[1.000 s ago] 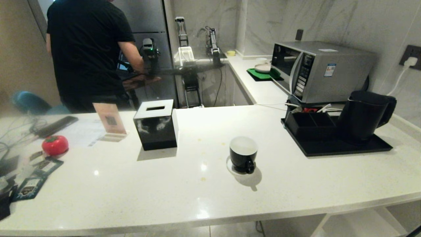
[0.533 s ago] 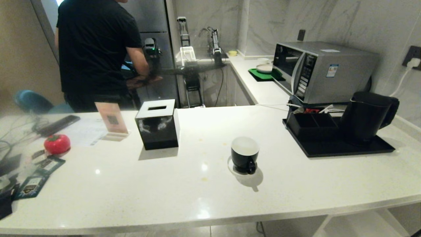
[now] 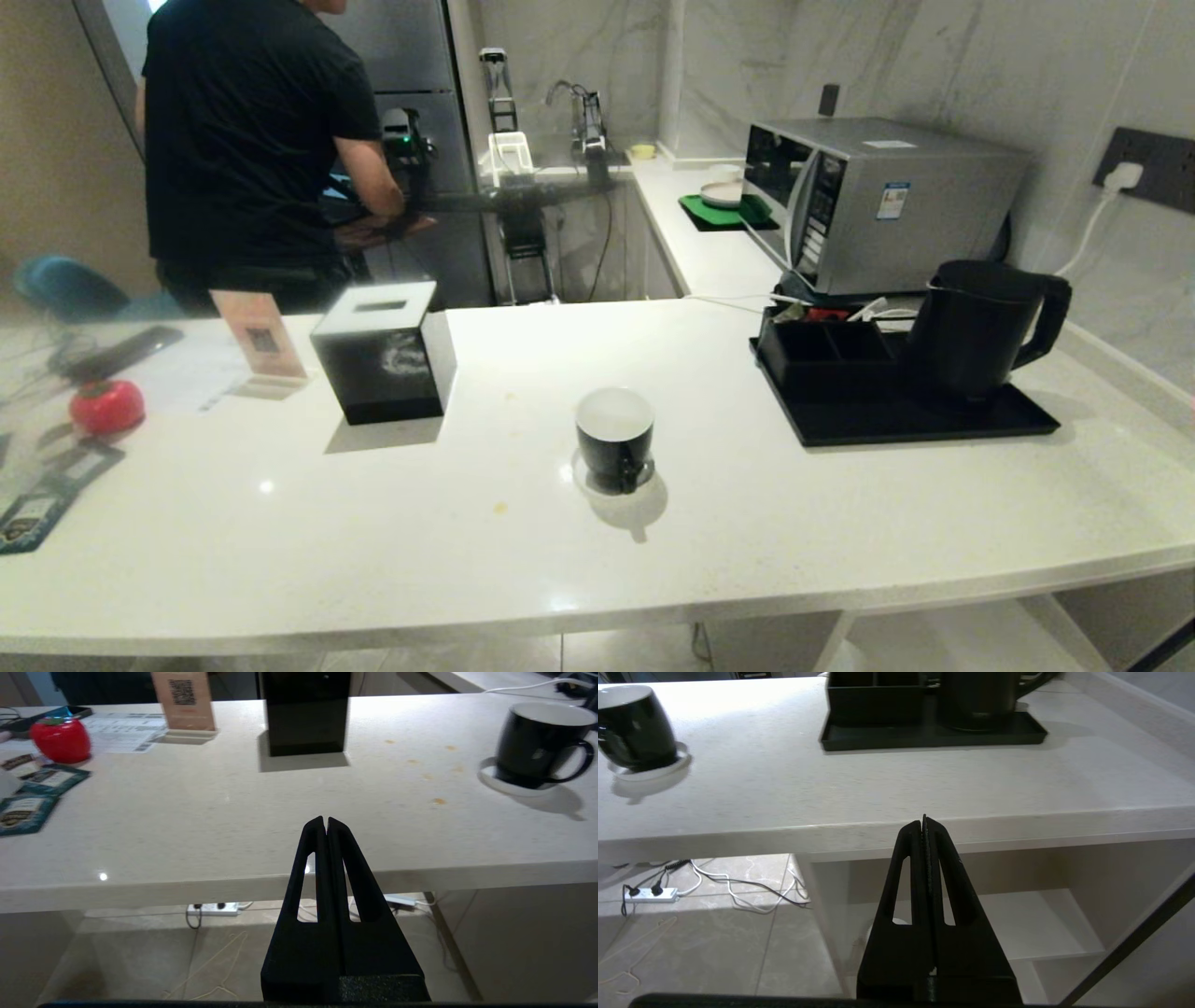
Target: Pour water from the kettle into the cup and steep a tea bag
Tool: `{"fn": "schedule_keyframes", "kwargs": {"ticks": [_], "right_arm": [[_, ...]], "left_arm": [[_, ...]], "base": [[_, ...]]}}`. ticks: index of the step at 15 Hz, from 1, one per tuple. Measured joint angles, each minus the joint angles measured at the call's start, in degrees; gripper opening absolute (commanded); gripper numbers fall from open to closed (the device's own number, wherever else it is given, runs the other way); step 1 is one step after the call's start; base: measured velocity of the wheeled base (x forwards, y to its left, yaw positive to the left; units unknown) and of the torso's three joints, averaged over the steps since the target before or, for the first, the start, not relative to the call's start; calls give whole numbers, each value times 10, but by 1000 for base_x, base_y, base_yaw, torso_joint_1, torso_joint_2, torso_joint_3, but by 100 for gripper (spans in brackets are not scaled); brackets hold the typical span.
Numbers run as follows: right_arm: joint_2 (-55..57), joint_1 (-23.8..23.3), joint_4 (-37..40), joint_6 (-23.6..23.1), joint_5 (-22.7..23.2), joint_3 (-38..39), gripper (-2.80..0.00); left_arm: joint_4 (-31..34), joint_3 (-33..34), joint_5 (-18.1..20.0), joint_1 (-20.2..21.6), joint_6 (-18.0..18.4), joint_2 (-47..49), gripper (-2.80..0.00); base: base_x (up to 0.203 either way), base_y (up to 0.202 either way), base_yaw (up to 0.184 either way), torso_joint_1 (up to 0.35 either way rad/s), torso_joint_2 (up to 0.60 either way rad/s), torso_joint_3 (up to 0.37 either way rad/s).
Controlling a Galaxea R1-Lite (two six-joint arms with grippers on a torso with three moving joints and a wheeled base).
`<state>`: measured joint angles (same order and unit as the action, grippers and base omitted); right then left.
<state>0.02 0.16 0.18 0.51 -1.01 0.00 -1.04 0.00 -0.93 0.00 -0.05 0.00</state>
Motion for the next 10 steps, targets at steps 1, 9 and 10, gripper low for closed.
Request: {"fn": "schedule_keyframes", "kwargs": {"ticks": [1, 9, 10], "right_arm": [[0, 0, 0, 0, 0, 0, -280], [0, 0, 0, 0, 0, 0, -280], [0, 0, 0, 0, 0, 0, -280]], "left_arm": [[0, 0, 0, 0, 0, 0, -280], [1, 0, 0, 0, 0, 0, -280], [0, 0, 0, 0, -1, 0, -280]], "base": [[0, -194, 4, -4, 0, 0], [0, -192, 1, 1, 2, 2], [0, -122, 2, -1, 3, 3]]}}
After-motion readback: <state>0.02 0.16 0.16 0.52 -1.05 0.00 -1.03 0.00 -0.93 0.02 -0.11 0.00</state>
